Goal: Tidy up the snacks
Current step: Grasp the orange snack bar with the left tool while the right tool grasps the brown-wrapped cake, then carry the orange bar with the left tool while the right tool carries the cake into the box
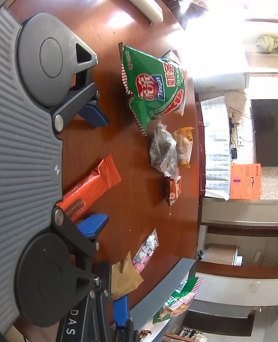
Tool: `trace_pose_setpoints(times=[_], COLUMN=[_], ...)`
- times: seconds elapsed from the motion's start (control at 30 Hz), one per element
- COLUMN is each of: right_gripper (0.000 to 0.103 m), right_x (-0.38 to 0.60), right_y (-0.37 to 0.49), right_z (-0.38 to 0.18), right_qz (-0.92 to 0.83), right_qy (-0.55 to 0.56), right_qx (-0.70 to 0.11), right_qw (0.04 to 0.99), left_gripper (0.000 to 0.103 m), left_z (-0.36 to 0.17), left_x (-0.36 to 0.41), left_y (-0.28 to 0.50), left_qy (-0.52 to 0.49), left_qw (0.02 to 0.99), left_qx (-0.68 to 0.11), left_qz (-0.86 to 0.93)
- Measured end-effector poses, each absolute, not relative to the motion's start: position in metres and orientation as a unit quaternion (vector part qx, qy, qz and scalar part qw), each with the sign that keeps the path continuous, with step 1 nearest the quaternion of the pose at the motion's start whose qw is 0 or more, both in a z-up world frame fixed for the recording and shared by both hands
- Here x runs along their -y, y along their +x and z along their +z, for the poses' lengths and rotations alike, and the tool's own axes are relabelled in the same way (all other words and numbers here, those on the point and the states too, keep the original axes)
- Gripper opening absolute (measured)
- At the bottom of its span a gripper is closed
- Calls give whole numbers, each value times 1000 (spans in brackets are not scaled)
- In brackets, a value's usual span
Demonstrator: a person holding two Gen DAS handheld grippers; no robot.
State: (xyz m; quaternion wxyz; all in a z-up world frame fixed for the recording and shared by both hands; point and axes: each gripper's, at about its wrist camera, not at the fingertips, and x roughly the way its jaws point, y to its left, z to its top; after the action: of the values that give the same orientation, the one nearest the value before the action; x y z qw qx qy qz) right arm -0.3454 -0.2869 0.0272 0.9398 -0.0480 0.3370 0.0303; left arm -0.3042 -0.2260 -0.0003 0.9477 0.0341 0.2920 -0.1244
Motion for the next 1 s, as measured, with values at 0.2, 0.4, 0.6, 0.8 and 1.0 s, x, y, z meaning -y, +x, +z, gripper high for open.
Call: trace_pose_setpoints(times=[0.2, 0.4, 0.6, 0.8, 1.0], right_gripper=[50, 43, 42, 42, 41], right_x=[278, 278, 281, 284, 286], right_y=[-347, -347, -349, -351, -353], right_z=[26, 28, 31, 37, 44], right_qz=[36, 40, 40, 40, 44], right_qy=[-73, -76, -72, -61, -51], right_qx=[-336, -335, -328, -315, -298], right_qw=[938, 938, 941, 946, 952], left_gripper=[73, 28, 24, 23, 23], left_z=[-3, -3, -4, -5, 0], left_x=[225, 229, 229, 231, 227], left_y=[-307, -310, -309, -309, -309], left_qy=[38, 38, 33, 45, 46], left_qw=[947, 944, 943, 945, 950], left_qx=[-284, -279, -281, -276, -265], left_qz=[-144, -172, -175, -168, -158])
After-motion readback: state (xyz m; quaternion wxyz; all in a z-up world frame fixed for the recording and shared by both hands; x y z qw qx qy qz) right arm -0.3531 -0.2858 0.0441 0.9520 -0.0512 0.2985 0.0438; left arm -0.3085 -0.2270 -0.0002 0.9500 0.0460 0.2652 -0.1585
